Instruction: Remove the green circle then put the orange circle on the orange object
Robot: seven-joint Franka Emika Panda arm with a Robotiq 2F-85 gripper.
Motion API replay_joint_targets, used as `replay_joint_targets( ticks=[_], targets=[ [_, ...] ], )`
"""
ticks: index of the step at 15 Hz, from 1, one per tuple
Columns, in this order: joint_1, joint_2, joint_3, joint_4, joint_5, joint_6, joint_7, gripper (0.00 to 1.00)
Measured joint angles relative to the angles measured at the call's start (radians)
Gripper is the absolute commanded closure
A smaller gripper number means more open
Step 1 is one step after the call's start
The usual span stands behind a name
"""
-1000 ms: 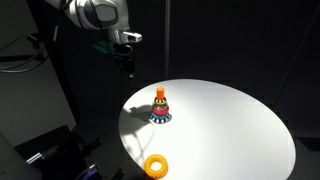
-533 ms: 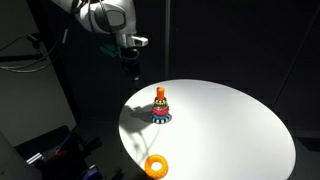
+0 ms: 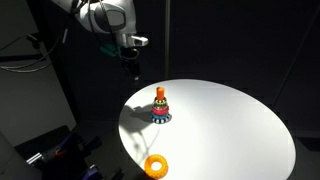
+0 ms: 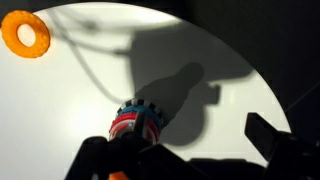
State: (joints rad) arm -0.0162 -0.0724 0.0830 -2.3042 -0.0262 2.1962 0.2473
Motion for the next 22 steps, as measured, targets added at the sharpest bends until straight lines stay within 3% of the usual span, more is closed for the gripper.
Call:
replay_joint_targets(
  ticks=[7, 16, 22],
  targets=[
    [0.004, 0.009, -0.003, -0.001, 0.0, 0.016, 0.0, 0.0],
    [0.003, 0.089, -0.044, 0.001, -0.002, 0.155, 0.014, 0.0],
    [0.003, 0.155, -0.076, 0.01, -0.064, 0.245, 0.079, 0.0]
  ],
)
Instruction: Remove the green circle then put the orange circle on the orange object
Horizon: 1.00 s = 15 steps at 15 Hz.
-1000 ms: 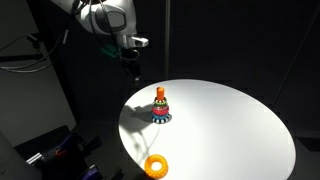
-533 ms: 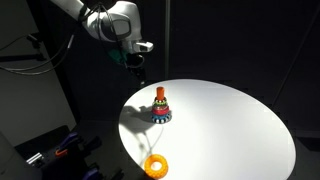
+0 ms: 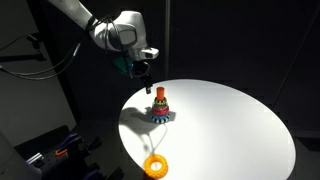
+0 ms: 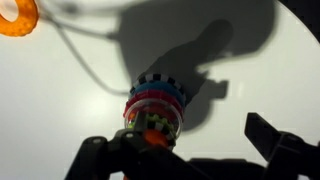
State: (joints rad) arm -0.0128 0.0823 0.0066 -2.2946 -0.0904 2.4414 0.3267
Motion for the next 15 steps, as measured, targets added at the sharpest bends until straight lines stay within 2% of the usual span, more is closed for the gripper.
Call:
replay_joint_targets(
  ticks=[7, 15],
  targets=[
    [0.001, 0.074, -0.037, 0.047, -0.098, 0.043, 0.089, 0.0],
    [0.02, 0.117, -0.073, 0.063, -0.108, 0.101, 0.119, 0.0]
  ],
)
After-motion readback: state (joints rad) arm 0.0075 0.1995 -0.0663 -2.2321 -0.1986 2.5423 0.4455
